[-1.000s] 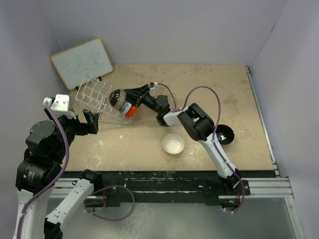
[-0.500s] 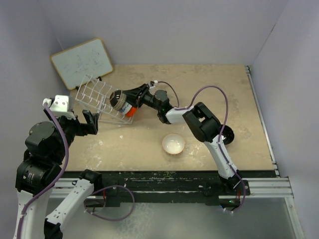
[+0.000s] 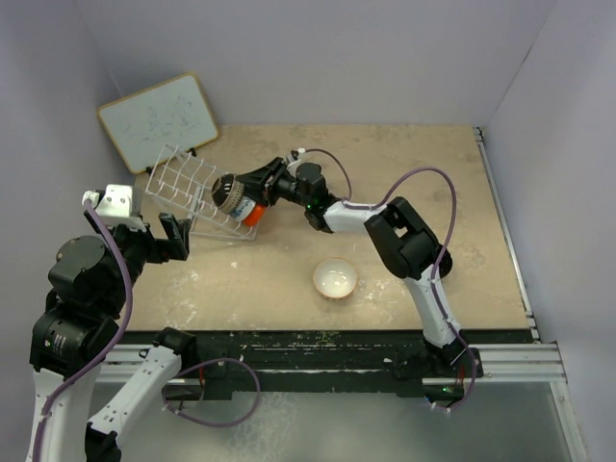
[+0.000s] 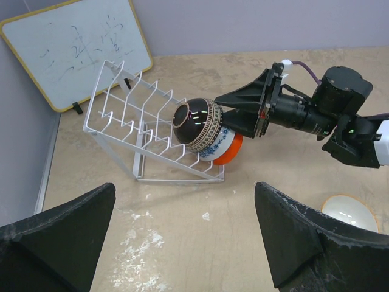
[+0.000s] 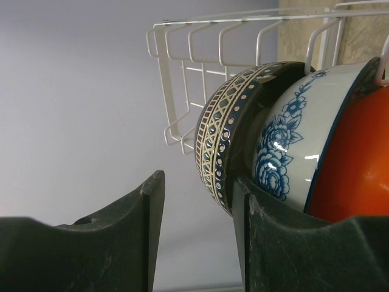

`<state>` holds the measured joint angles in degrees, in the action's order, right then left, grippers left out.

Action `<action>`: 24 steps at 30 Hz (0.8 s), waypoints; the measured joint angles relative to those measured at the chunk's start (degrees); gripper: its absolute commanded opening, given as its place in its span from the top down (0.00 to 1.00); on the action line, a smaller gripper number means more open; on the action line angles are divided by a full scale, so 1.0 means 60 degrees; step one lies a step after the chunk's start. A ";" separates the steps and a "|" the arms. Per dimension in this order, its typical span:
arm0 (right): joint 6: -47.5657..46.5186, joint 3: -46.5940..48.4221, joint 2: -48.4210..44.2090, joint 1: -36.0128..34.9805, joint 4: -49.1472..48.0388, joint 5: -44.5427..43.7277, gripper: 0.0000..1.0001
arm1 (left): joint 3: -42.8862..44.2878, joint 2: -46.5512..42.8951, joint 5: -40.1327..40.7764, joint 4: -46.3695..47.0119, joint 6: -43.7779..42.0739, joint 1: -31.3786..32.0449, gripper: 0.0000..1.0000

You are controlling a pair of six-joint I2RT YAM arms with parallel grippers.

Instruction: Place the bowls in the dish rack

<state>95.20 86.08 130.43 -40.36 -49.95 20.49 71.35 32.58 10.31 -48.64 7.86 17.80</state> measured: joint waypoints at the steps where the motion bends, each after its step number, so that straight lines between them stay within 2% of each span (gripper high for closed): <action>1: -0.0102 0.0000 -0.0069 0.0000 0.0160 0.0000 0.50 | 0.0000 0.0000 0.0000 0.0007 0.0000 0.0000 0.01; 24: -0.0572 -0.1086 -0.0892 0.0197 0.0259 0.0004 0.50 | -0.0186 -0.0109 -0.0004 0.0095 0.0007 0.0000 0.01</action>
<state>91.77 79.57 125.08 -39.18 -48.40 20.51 70.24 31.92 10.28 -48.07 7.90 17.80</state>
